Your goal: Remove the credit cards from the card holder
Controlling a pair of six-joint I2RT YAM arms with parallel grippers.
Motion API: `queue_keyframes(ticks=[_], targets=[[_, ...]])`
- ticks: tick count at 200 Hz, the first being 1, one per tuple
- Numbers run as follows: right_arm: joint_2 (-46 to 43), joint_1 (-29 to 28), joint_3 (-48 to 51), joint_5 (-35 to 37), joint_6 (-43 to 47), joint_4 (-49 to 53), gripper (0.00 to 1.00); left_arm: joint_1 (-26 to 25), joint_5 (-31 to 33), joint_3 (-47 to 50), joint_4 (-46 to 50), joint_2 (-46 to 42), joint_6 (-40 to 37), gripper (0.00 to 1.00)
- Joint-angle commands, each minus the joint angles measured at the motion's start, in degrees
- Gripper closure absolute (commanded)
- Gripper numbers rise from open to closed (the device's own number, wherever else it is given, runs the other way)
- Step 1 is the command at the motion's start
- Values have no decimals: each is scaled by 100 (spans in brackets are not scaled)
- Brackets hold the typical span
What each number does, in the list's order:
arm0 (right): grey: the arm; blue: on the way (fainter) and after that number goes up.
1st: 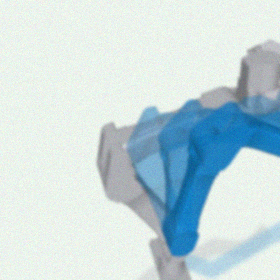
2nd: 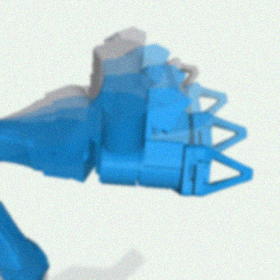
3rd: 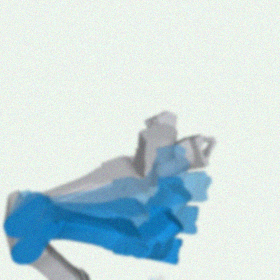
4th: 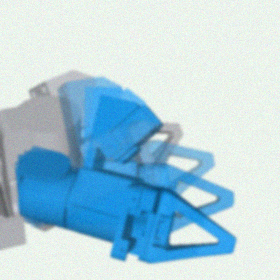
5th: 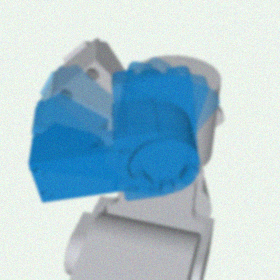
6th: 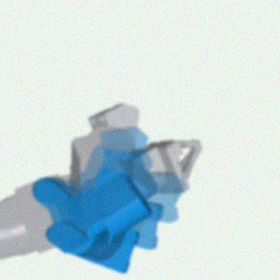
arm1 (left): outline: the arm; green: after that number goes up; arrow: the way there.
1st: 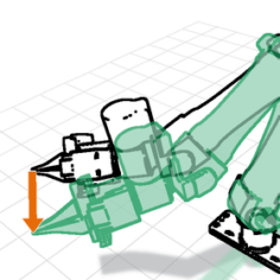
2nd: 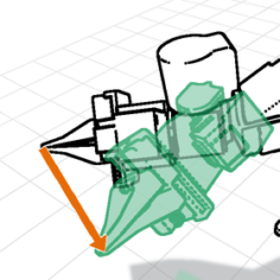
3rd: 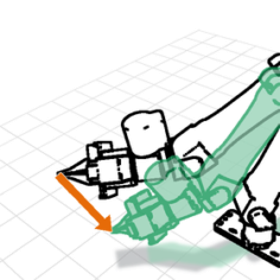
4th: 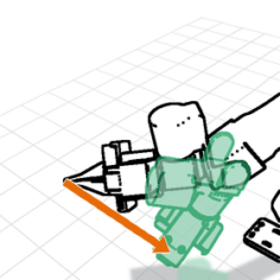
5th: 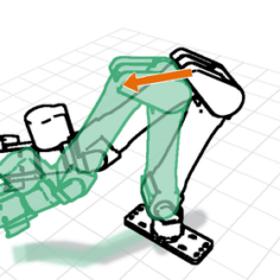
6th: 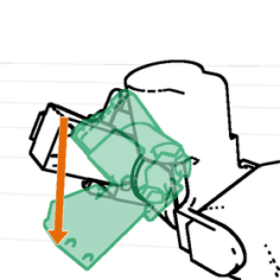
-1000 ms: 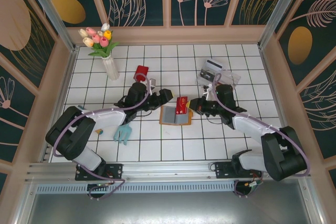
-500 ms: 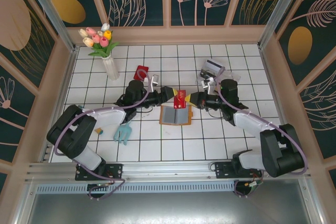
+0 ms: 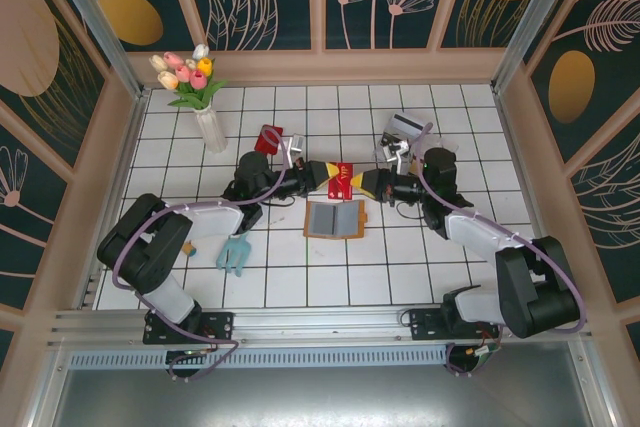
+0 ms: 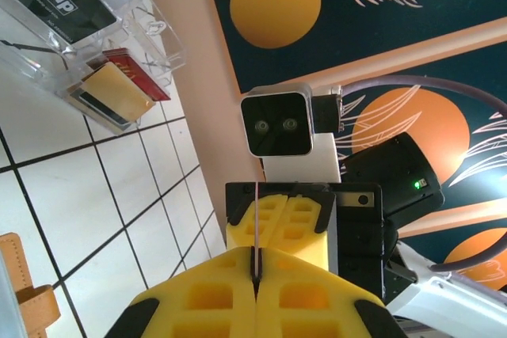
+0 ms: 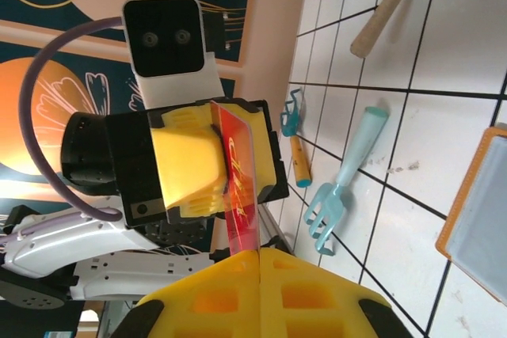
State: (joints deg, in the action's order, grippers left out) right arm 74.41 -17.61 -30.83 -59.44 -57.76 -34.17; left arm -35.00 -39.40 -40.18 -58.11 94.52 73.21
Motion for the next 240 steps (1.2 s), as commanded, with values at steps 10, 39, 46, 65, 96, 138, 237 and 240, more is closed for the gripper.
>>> queue_keyframes(ticks=[10, 39, 46, 65, 96, 138, 237, 240], targets=[[-164, -33, -65, 142, -358, -483, 62, 5, 162, -62, -250, -305, 40, 100], [-161, -152, -154, 291, -555, -696, 55, -4, 231, -54, -338, -389, 176, 100], [-139, -180, -197, 316, -586, -742, 55, -6, 224, -51, -385, -395, 215, 100], [-40, -239, -301, 363, -639, -879, 56, -13, 198, -55, -436, -417, 264, 100], [138, -318, -508, 363, -662, -1030, 64, -7, 196, 6, -424, -469, 299, 100], [513, -298, -910, 126, -109, -754, 100, -6, 404, 128, -127, -691, 111, 91], [697, 330, -2804, 1696, 4548, 3033, 100, 140, 2374, 453, 3323, -1618, -1983, 2], [734, 340, -2904, 1773, 4651, 3152, 100, 137, 2421, 458, 3412, -1650, -2041, 1]])
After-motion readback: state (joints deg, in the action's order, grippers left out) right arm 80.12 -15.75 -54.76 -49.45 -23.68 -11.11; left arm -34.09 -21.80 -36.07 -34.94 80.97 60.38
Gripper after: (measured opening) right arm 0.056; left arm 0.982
